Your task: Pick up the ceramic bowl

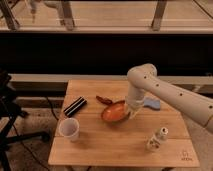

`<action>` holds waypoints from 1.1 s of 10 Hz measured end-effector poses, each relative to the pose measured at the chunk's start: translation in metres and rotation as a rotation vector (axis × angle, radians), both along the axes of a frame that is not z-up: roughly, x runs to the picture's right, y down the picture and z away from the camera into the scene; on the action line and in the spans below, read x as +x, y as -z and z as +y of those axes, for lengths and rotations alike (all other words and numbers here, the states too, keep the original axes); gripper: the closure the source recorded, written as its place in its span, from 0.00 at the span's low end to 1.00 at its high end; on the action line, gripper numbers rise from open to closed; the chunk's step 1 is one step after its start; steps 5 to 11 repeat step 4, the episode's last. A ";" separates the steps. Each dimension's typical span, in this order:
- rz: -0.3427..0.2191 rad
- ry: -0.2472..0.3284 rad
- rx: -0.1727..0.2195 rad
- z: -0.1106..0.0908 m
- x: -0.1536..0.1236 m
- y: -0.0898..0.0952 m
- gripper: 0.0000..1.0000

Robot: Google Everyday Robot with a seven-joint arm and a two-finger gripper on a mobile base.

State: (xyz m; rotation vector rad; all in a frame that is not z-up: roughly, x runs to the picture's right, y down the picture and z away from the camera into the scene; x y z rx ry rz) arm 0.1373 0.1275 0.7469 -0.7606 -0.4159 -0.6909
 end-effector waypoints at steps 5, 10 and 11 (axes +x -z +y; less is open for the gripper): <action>-0.014 0.002 0.007 -0.009 -0.001 0.004 1.00; -0.014 0.002 0.007 -0.009 -0.001 0.004 1.00; -0.014 0.002 0.007 -0.009 -0.001 0.004 1.00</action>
